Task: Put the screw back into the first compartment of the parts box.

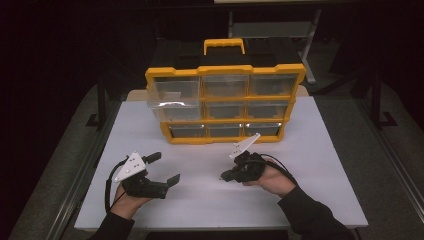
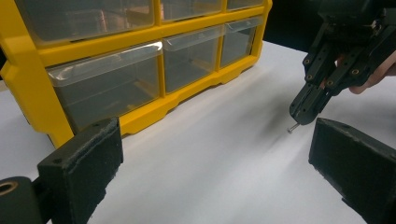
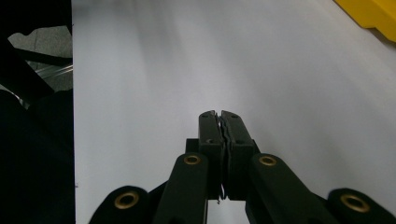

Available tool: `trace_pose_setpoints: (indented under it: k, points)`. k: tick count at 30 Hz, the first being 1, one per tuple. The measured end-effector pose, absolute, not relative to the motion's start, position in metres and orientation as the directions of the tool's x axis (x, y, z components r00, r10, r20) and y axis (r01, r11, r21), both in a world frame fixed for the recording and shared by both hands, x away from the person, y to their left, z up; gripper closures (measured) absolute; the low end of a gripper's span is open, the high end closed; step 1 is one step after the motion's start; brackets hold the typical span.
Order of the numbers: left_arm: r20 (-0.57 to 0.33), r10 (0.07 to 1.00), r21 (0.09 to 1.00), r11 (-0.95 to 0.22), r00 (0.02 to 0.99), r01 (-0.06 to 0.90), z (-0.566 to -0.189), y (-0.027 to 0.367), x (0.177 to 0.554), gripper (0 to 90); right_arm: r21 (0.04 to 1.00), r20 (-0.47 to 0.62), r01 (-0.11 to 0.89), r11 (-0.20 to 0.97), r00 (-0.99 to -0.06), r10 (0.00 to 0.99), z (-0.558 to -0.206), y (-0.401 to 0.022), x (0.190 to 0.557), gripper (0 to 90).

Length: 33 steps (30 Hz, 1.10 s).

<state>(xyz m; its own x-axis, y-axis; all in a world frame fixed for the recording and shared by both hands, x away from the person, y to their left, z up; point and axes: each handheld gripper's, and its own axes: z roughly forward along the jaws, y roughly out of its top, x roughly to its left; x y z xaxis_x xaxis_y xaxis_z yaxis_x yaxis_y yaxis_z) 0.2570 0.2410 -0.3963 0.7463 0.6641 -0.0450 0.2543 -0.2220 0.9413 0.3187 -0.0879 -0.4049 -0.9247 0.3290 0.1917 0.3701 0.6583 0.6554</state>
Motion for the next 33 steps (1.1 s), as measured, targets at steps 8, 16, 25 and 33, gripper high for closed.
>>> trace_pose_setpoints:
  k: [8,16,25,33]
  points:
    - [-0.041,0.663,0.941,-0.226,0.748,0.251,-0.396,0.241,0.257,2.4,0.674,0.186,0.359,0.645,-0.928,0.323,-0.39,-0.091,0.32,87.8]
    - [-0.052,0.664,0.944,-0.21,0.746,0.254,-0.397,0.24,0.257,2.4,0.695,0.165,0.335,0.637,-0.936,0.311,-0.371,-0.092,0.323,87.8]
    - [-0.055,0.665,0.944,-0.209,0.745,0.256,-0.396,0.24,0.257,2.4,0.71,0.172,0.342,0.615,-0.932,0.319,-0.352,-0.092,0.326,87.8]
    - [-0.051,0.663,0.945,-0.211,0.747,0.251,-0.396,0.24,0.257,2.4,0.725,0.158,0.331,0.605,-0.934,0.322,-0.333,-0.092,0.33,87.8]
